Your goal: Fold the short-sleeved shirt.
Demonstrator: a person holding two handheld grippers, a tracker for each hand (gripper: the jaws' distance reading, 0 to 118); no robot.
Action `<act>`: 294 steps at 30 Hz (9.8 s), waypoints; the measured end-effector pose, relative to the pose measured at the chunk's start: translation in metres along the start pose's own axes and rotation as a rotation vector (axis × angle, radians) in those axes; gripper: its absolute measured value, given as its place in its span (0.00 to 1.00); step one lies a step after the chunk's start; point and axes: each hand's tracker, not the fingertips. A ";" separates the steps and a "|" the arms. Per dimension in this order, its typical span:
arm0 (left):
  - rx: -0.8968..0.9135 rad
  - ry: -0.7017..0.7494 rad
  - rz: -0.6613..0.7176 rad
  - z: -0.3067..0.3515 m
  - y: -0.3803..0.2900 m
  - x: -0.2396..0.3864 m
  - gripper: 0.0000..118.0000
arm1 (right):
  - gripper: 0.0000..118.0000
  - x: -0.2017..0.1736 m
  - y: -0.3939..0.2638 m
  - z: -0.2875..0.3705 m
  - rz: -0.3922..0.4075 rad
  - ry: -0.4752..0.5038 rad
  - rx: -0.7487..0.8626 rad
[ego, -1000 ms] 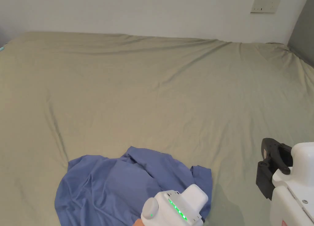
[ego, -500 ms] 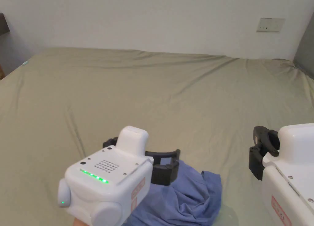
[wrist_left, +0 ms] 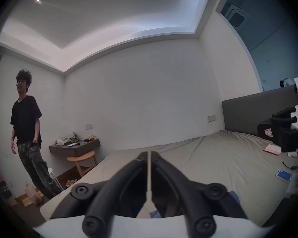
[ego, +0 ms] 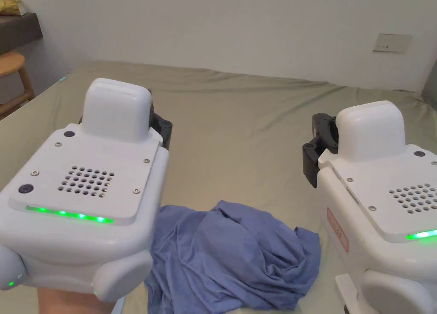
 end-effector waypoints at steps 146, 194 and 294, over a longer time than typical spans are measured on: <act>-0.140 -0.096 -0.121 -0.376 0.122 -0.071 0.03 | 0.07 0.275 0.137 -0.284 0.021 -0.333 0.027; -0.820 -0.406 -0.529 -0.026 -0.272 -0.089 0.00 | 0.07 0.126 -0.279 0.013 -0.098 0.058 -1.043; -0.651 -0.054 0.054 -0.199 -0.208 -0.066 0.01 | 0.01 0.169 -0.315 -0.303 -0.061 -0.005 -1.018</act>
